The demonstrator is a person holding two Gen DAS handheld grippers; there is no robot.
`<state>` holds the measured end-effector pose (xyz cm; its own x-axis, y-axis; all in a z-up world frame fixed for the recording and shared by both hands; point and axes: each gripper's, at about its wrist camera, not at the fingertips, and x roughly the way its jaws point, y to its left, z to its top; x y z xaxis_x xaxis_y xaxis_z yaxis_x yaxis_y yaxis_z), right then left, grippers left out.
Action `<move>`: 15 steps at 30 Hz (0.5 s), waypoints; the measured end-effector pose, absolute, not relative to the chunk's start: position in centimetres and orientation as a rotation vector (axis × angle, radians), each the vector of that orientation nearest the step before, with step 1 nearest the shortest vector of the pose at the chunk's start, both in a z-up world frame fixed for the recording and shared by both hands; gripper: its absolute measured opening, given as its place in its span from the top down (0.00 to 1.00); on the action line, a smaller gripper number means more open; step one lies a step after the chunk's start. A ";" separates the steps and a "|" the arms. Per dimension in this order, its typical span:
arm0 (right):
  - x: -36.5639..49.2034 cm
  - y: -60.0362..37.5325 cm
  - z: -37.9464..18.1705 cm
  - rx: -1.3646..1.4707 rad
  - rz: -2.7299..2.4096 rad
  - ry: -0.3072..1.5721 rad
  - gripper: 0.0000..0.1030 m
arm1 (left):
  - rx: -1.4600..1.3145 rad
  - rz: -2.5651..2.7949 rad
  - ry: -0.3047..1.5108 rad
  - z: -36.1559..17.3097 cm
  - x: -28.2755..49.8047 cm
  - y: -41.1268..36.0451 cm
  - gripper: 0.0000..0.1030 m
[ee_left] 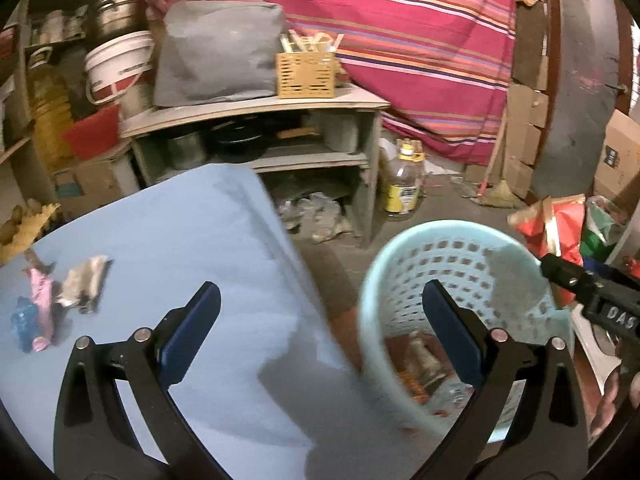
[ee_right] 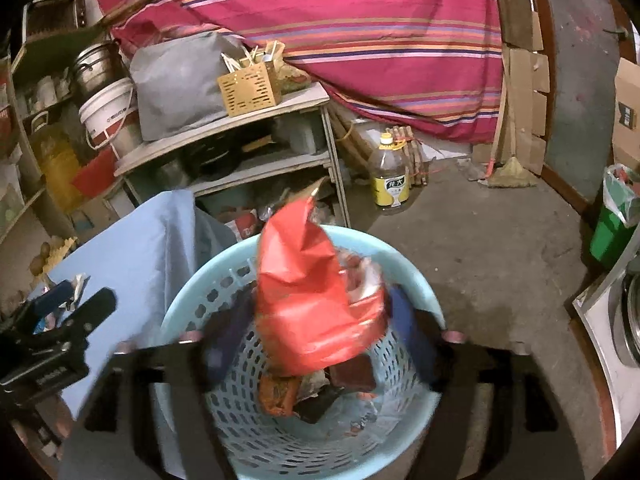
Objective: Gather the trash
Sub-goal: 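Move both tools back over the table toward the blue plastic bag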
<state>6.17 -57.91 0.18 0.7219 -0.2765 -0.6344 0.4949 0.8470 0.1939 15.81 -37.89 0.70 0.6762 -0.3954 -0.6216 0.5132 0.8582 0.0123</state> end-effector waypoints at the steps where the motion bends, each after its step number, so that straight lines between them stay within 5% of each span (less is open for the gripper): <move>1: 6.3 -57.7 0.2 0.361 -0.448 0.633 0.17 | 0.190 -0.500 0.654 0.7 16.1 -37.0 0.05; 15: 10.7 -52.0 0.8 0.286 -0.446 0.648 0.08 | 0.176 -0.250 0.678 -0.6 19.7 -21.1 0.05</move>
<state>10.73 -52.04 0.78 0.7085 -0.3085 -0.6347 0.4830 0.8677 0.1174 19.74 -21.14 -0.59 0.7507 -0.1707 -0.6382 0.2844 0.9554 0.0791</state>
